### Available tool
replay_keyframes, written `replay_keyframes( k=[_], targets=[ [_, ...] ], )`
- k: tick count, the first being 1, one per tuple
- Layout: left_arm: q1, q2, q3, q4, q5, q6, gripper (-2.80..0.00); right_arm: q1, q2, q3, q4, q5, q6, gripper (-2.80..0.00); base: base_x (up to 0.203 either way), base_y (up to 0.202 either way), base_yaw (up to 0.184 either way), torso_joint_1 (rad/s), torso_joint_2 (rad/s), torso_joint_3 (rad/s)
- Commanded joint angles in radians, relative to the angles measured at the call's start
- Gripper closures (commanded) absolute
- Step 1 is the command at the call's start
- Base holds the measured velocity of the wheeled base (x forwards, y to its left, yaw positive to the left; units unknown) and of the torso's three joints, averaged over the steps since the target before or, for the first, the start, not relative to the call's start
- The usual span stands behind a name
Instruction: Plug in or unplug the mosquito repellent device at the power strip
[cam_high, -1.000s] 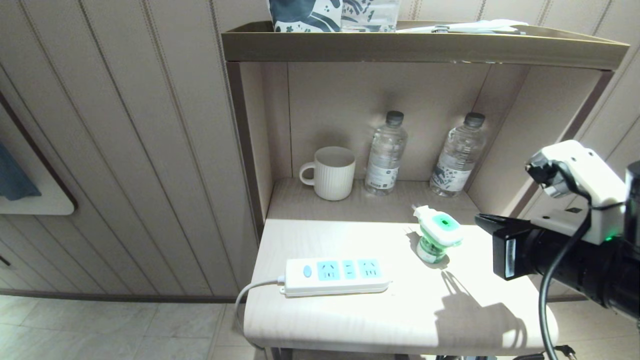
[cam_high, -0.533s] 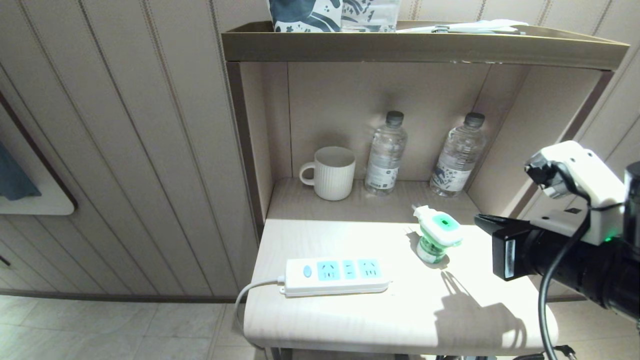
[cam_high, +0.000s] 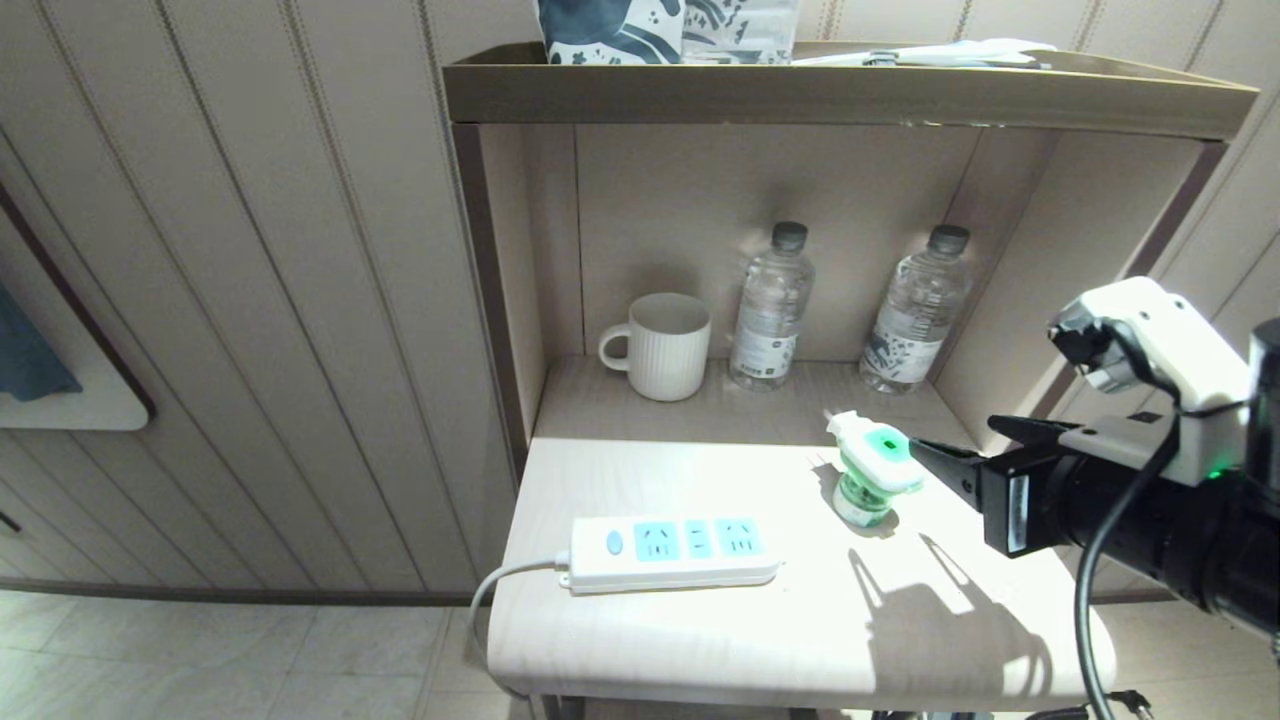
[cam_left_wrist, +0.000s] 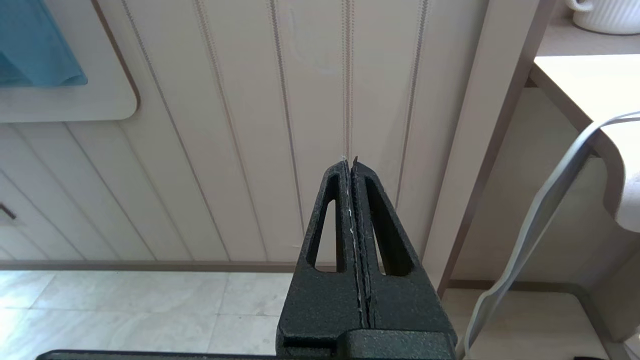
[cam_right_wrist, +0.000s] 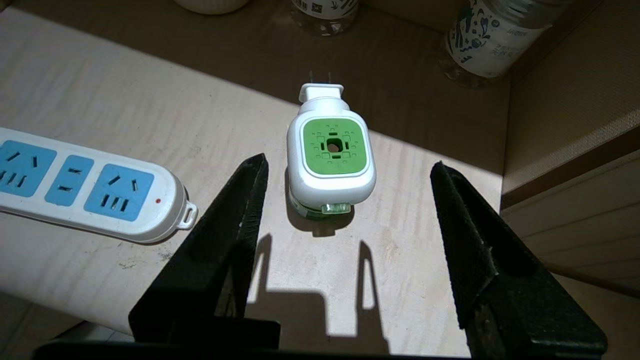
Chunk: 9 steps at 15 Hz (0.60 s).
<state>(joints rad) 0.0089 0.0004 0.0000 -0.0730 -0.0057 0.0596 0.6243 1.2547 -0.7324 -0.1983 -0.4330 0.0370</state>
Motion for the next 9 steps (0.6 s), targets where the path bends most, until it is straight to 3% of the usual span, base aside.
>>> replay_keyframes(
  k=[1,4,7,9],
  targets=[
    [0.0,0.0,0.0,-0.001,0.0,0.0,0.0,0.0,0.015,0.027,-0.002,0.005,0.0,-2.8,0.0,0.0,0.0,0.0,0.0,0.0],
    [0.0,0.0,0.0,-0.001,0.0,0.0,0.0,0.0,0.058,0.099,-0.09,0.008,0.024,-2.8,0.0,0.0,0.0,0.0,0.0,0.0],
    [0.0,0.0,0.0,-0.001,0.0,0.0,0.0,0.001,0.106,0.237,-0.426,0.006,0.02,-2.8,0.0,0.0,0.0,0.0,0.0,0.0],
    [0.0,0.0,0.0,-0.001,0.0,0.0,0.0,0.001,0.141,0.305,-0.562,0.004,0.018,-2.8,0.0,0.0,0.0,0.0,0.0,0.0]
  ],
)
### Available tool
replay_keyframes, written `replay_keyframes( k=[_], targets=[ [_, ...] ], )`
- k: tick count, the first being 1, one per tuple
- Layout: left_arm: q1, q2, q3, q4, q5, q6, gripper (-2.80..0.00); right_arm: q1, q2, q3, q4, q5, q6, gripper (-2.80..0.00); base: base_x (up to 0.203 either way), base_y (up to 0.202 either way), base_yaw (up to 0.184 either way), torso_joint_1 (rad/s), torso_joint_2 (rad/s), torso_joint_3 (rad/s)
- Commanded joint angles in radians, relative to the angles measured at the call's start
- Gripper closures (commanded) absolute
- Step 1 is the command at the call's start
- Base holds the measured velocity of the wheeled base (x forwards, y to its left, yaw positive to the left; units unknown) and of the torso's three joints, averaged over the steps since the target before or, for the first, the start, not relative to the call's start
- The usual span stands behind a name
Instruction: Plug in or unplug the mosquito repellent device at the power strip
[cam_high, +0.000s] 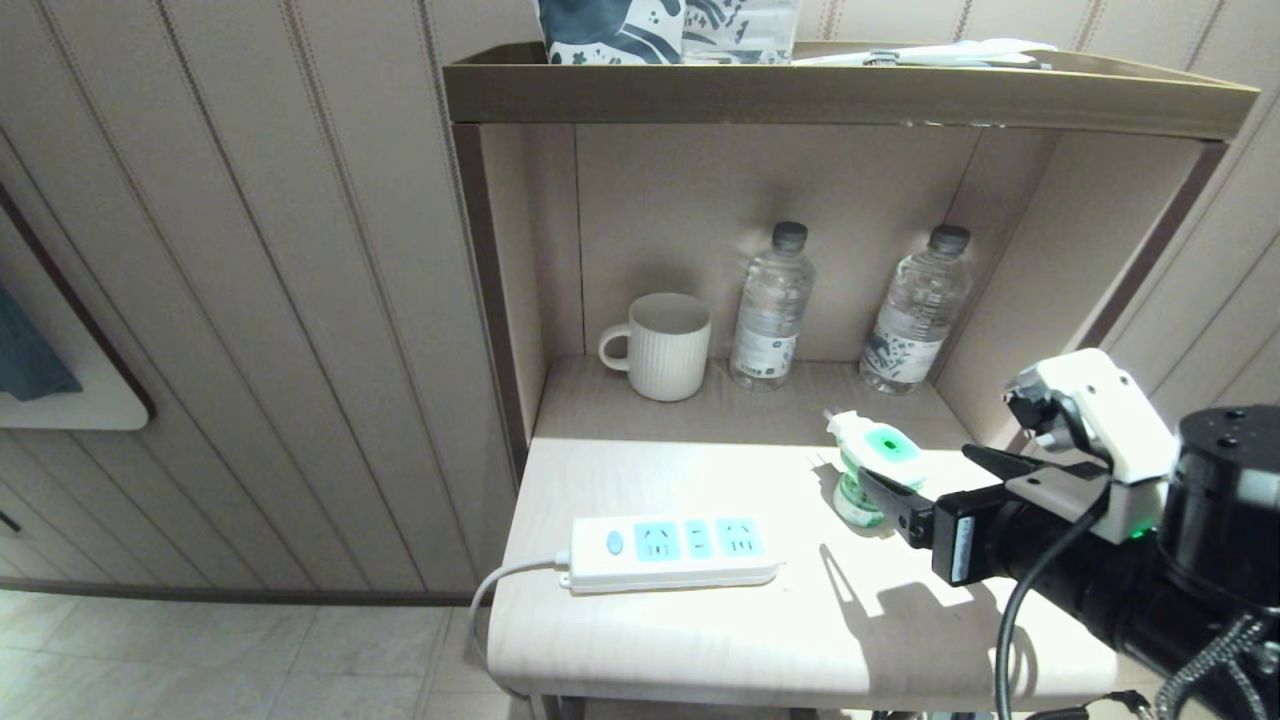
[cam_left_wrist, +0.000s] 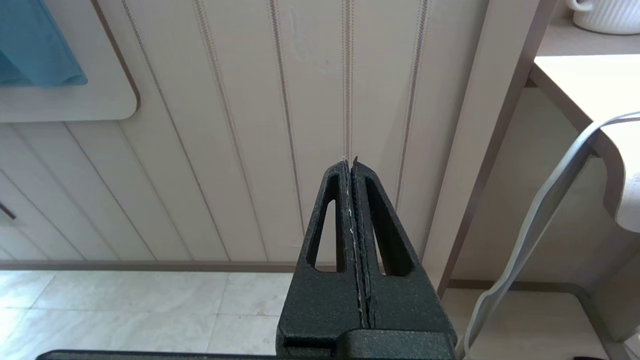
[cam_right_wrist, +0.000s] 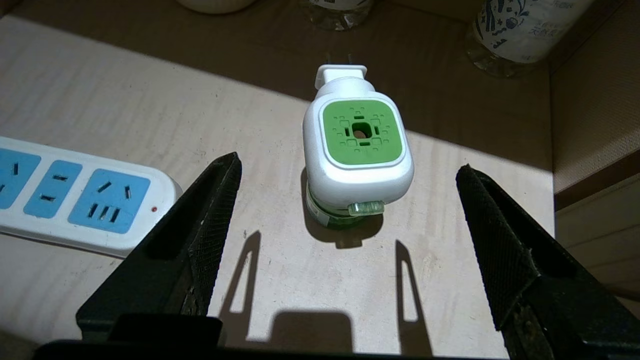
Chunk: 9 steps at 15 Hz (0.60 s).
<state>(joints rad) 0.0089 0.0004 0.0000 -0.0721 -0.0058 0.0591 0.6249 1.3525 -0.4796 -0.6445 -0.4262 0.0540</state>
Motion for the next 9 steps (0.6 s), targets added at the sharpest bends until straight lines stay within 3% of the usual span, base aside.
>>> replay_keyframes(
  k=[1,6,9],
  targets=[
    [0.0,0.0,0.0,-0.002,0.0,0.001,0.0,-0.004,0.051,0.075,-0.14,-0.003,0.008,-2.8,0.0,0.0,0.0,0.0,0.0,0.0],
    [0.0,0.0,0.0,-0.002,0.0,0.001,0.0,-0.004,0.187,0.175,-0.417,-0.003,-0.004,-2.8,0.0,0.0,0.0,0.0,0.0,0.0],
    [0.0,0.0,0.0,0.0,0.0,0.001,0.0,-0.016,0.213,0.182,-0.451,-0.003,-0.006,-2.8,0.0,0.0,0.0,0.0,0.0,0.0]
  ],
)
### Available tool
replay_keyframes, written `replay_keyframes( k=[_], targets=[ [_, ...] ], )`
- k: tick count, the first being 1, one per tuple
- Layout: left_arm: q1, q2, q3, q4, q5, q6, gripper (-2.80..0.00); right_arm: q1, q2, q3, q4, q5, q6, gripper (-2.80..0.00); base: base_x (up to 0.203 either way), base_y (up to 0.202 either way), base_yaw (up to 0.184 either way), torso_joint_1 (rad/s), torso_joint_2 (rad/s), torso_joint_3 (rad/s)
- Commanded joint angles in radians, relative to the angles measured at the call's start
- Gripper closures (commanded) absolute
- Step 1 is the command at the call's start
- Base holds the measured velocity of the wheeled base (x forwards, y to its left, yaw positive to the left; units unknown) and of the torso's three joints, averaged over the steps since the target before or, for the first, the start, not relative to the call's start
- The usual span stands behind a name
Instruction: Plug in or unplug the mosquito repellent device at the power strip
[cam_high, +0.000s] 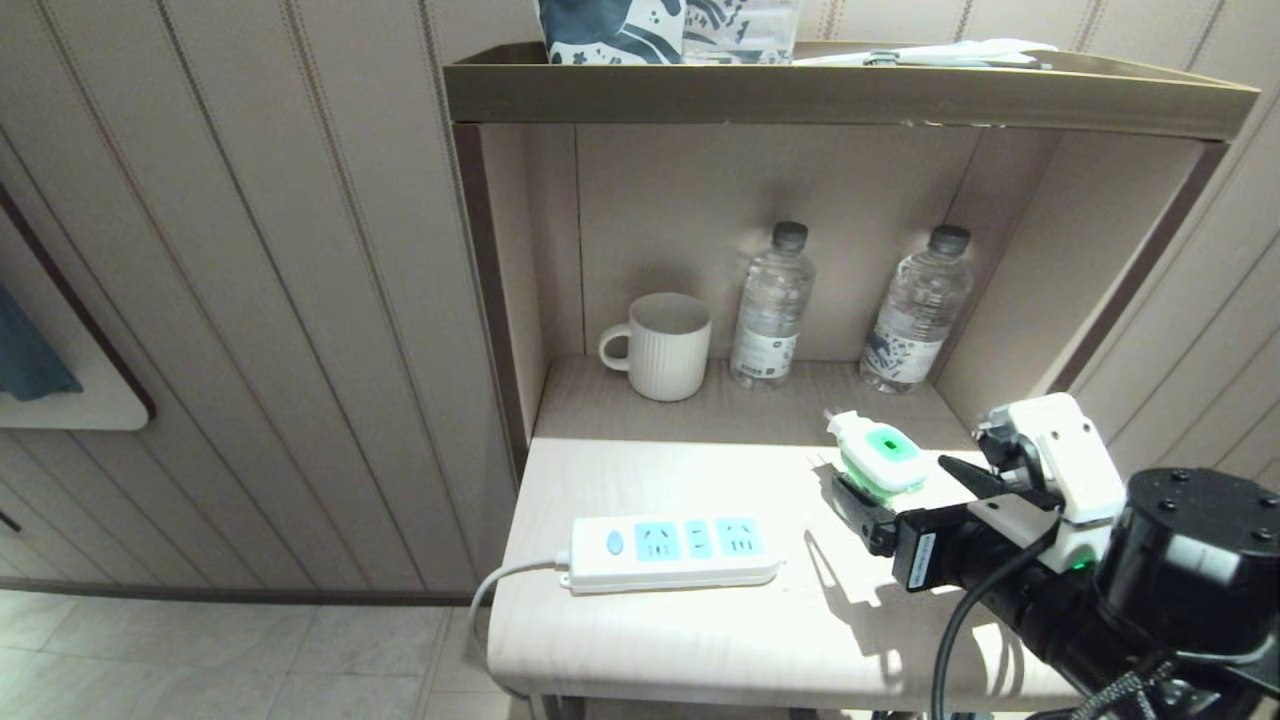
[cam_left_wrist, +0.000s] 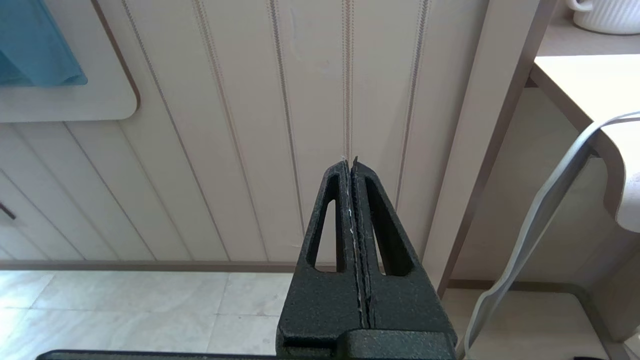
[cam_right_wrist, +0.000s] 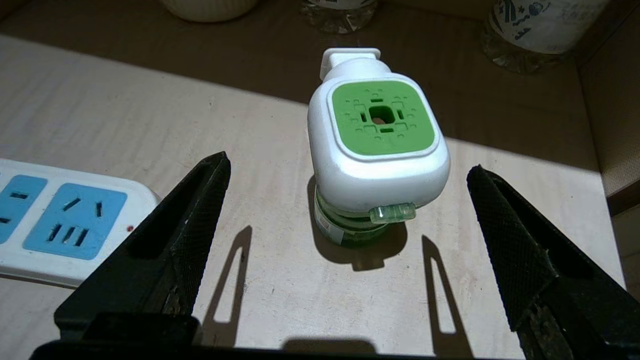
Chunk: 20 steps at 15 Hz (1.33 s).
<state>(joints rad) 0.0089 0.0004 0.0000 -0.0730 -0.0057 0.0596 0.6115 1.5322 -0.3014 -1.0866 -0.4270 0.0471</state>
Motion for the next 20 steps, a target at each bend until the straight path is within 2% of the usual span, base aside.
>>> replay_keyframes(
  k=[1,20],
  targets=[
    [0.0,0.0,0.0,-0.001,0.0,0.0,0.0,-0.004,0.039,0.001,-0.01,-0.002,0.003,-2.8,0.0,0.0,0.0,0.0,0.0,0.0],
    [0.0,0.0,0.0,-0.001,0.0,0.0,0.0,-0.045,0.102,-0.01,-0.091,0.004,0.054,-2.8,0.0,0.0,0.0,0.0,0.0,0.0]
  ],
)
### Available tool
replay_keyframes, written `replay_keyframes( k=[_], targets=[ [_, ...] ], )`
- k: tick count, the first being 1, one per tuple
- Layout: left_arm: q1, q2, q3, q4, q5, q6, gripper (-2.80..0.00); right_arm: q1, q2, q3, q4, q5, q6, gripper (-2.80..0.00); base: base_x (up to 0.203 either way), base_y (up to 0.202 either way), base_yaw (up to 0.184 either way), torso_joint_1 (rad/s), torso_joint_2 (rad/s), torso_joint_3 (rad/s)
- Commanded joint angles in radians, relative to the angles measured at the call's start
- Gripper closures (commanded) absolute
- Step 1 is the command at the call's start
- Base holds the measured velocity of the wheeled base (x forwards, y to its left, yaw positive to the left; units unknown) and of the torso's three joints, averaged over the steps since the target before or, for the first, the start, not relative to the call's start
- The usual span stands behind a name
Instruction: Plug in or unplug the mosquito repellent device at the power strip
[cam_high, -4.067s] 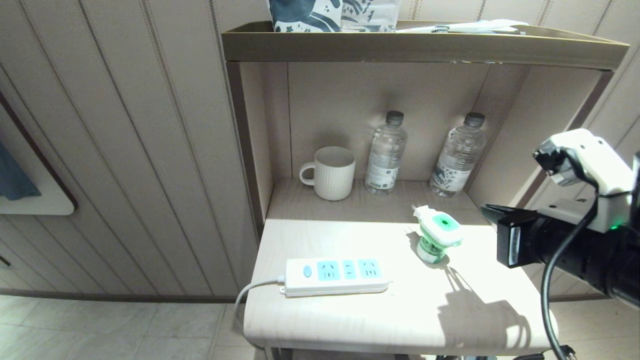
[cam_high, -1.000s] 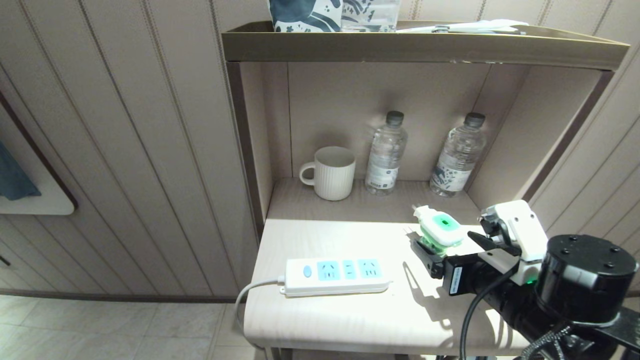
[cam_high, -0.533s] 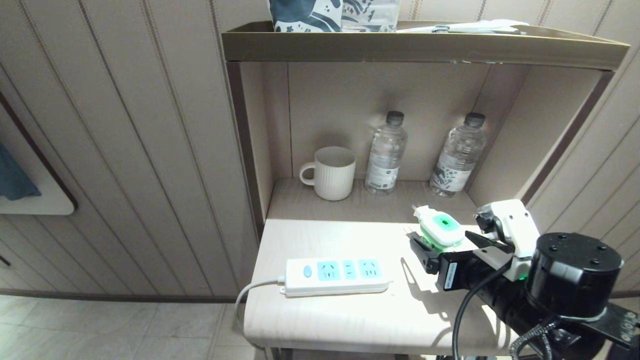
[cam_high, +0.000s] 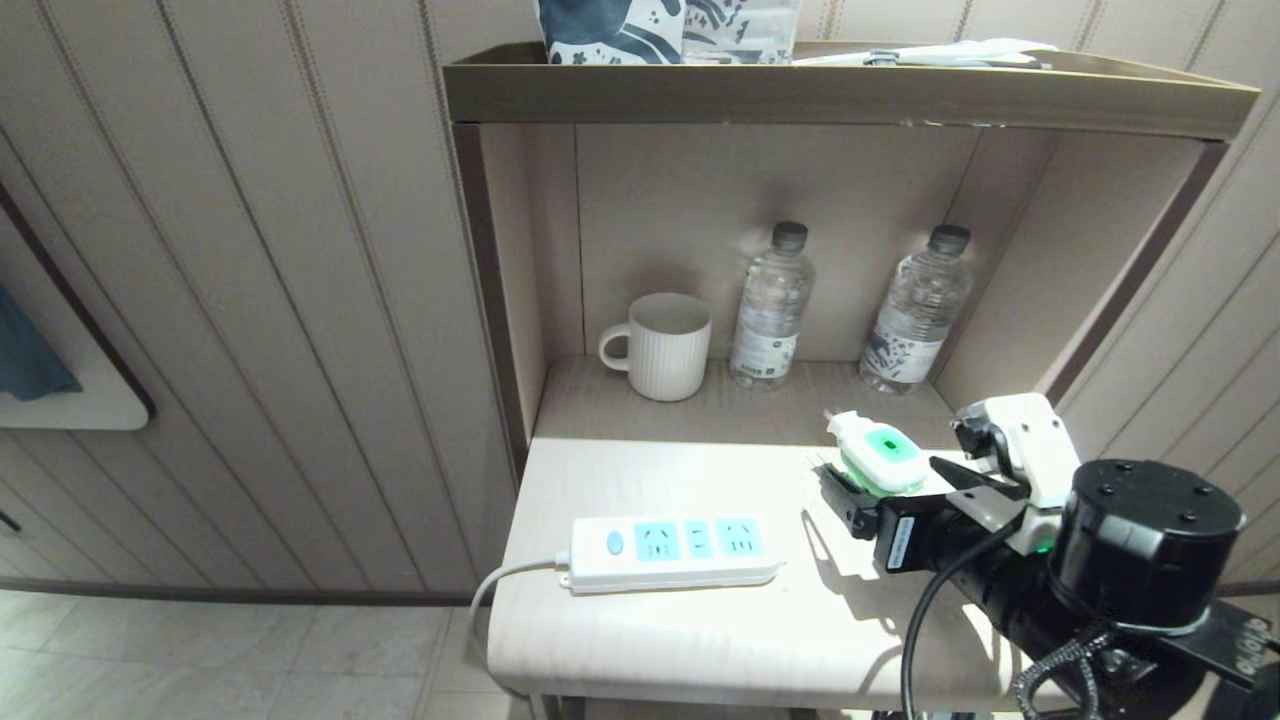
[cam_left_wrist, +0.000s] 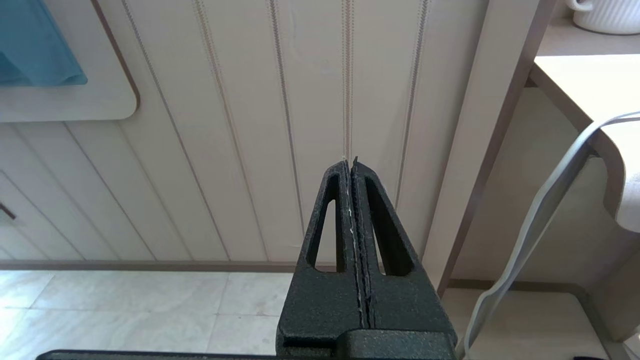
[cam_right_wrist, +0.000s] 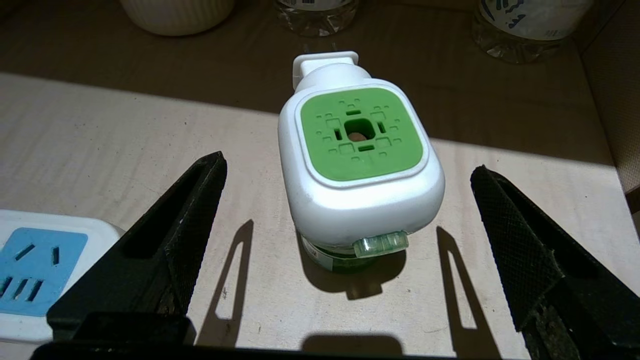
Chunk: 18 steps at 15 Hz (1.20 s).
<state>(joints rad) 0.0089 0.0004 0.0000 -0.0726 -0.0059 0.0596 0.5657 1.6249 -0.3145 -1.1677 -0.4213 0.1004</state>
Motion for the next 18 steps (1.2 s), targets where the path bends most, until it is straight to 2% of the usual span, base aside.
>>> replay_keyframes(
  k=[1,6,7,12,18],
  targets=[
    [0.0,0.0,0.0,-0.001,0.0,0.0,0.0,0.0,0.021,0.004,-0.017,-0.002,0.001,-2.8,0.0,0.0,0.0,0.0,0.0,0.0],
    [0.0,0.0,0.0,-0.001,0.0,0.0,0.0,-0.003,0.032,0.012,-0.038,0.001,0.001,-2.8,0.0,0.0,0.0,0.0,0.0,0.0],
    [0.0,0.0,0.0,-0.001,0.0,0.0,0.0,-0.006,0.032,0.012,-0.038,0.002,0.001,0.0,0.0,0.0,0.0,0.0,0.0,0.0],
    [0.0,0.0,0.0,-0.001,0.0,0.0,0.0,-0.015,0.026,0.016,-0.027,0.048,0.001,0.0,0.0,0.0,0.0,0.0,0.0,0.0],
    [0.0,0.0,0.0,-0.001,0.0,0.0,0.0,-0.033,-0.002,0.016,-0.029,0.048,0.004,0.0,0.0,0.0,0.0,0.0,0.0,0.0]
  ],
)
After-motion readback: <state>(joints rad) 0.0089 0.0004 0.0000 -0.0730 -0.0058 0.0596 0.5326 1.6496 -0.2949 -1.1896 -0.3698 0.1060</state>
